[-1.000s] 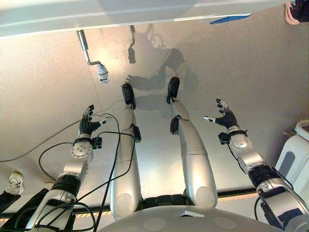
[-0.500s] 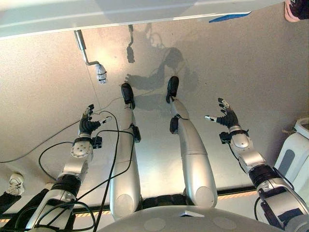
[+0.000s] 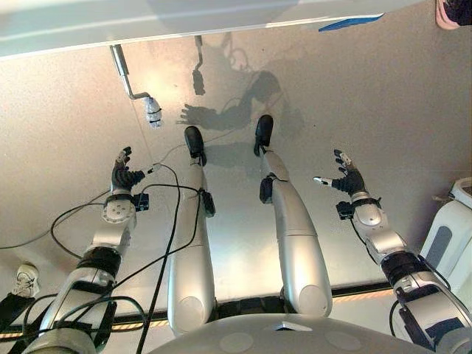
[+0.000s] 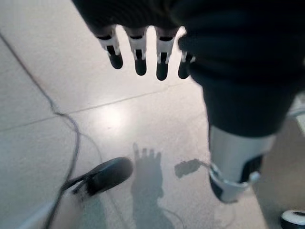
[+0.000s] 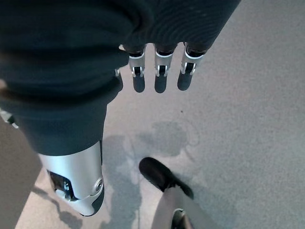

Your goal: Raise the hospital bed

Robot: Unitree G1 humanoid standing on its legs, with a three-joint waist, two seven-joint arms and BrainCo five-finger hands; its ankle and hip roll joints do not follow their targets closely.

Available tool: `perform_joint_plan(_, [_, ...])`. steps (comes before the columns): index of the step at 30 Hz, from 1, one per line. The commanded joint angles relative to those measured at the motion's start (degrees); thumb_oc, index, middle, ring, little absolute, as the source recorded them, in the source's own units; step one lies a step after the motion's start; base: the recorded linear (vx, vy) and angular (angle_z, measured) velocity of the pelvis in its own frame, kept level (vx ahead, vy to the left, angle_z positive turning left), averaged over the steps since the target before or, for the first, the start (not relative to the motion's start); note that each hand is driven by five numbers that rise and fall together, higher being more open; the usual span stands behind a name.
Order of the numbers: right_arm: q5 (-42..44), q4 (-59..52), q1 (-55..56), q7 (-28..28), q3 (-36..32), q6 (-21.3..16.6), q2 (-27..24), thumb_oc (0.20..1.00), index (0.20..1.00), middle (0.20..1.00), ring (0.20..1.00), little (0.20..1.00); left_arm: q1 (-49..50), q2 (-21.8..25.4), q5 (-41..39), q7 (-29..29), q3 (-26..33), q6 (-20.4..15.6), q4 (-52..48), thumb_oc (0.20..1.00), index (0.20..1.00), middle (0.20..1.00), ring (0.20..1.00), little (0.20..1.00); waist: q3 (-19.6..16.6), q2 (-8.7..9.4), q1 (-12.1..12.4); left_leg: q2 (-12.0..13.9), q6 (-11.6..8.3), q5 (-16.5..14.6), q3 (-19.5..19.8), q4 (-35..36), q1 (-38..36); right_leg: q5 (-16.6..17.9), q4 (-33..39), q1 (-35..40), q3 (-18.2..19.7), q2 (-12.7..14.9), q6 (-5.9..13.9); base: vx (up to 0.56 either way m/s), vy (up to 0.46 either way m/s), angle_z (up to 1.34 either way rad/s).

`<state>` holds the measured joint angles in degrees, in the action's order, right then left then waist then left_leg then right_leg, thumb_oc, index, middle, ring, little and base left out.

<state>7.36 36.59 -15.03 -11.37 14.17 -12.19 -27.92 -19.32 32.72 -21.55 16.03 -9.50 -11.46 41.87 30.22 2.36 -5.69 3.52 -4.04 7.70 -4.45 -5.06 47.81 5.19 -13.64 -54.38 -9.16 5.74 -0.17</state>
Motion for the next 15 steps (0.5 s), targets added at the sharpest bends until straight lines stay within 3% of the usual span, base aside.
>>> perform_joint_plan(1, [-0.2, -1.4, 2.7, 0.2, 0.8, -0.5, -2.4, 1.000, 1.000, 1.000, 1.000, 1.000, -0.7, 2.6, -1.4, 1.4, 2.9, 0.1, 1.7, 1.000, 1.000, 1.000, 1.000, 1.000, -0.4, 0.58, -1.7, -0.8, -0.73, -1.0, 1.3, -5.4, 3.3, 3.4, 2.7, 1.3, 1.5, 0.0, 7.02, 0.00, 0.000, 0.00])
perform_joint_plan(15, [0.6, 0.5, 0.7, 1.0, 3.1, -0.5, -2.0, 1.000, 1.000, 1.000, 1.000, 1.000, -12.4, 6.6, -0.2, 1.2, -1.1, 1.7, 10.2, 1.000, 1.000, 1.000, 1.000, 1.000, -0.4, 1.85, -3.0, -0.5, -0.90, -1.2, 1.0, -6.0, 3.4, 3.8, 2.9, 1.2, 1.9, -0.2, 6.95, 0.00, 0.000, 0.00])
